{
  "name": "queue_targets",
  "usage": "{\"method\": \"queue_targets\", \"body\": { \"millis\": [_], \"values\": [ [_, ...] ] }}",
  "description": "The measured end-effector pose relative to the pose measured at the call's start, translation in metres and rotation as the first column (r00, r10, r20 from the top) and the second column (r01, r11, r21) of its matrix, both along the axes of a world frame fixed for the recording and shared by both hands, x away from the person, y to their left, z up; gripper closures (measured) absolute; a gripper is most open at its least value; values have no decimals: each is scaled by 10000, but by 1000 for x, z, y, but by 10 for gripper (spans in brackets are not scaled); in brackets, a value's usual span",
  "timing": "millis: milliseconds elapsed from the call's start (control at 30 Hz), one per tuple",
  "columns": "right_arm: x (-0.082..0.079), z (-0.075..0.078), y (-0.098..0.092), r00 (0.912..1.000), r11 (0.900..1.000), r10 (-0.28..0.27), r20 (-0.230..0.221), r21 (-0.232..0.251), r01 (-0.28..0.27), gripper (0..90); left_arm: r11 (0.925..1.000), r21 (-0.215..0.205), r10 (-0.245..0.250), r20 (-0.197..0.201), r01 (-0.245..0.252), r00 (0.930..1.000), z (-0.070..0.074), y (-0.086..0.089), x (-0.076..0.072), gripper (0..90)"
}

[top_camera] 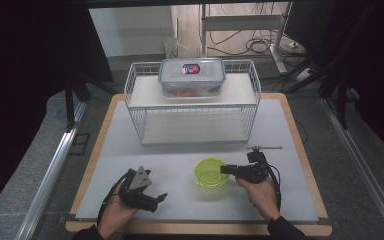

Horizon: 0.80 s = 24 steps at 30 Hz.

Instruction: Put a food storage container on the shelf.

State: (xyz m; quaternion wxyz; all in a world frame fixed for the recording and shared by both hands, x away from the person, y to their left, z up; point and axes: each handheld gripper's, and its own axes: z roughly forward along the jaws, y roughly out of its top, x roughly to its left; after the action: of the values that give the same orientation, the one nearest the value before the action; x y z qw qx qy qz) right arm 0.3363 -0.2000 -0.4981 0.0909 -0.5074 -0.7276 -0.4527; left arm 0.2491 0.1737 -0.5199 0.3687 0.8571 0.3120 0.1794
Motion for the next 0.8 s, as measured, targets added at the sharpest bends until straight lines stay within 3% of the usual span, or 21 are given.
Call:
{"method": "queue_targets", "body": {
  "millis": [133,167,200,300,433,800],
  "values": [
    [5,-4,-2,9991,9986,-158,-393,498,178,703,10000,-1,-7,13,7,10000,0,0,0,54],
    [6,-4,-3,9989,9981,-203,-411,568,226,771,10000,12,-10,4,10,10000,0,0,0,54],
    [7,-4,-3,9990,9988,-294,-350,370,306,772,10000,26,-11,0,11,10000,0,0,0,54],
    [9,-5,-2,9990,9985,-235,-388,486,253,780,10000,26,-20,10,20,10000,0,0,0,54],
    [10,-3,2,9997,9996,-161,-158,223,165,779,10000,51,-41,-3,41,10000,0,-1,0,54],
    [16,-3,4,9993,9995,84,-363,321,-73,796,10000,63,-43,17,42,10000,0,-1,0,54]
  ]
}}
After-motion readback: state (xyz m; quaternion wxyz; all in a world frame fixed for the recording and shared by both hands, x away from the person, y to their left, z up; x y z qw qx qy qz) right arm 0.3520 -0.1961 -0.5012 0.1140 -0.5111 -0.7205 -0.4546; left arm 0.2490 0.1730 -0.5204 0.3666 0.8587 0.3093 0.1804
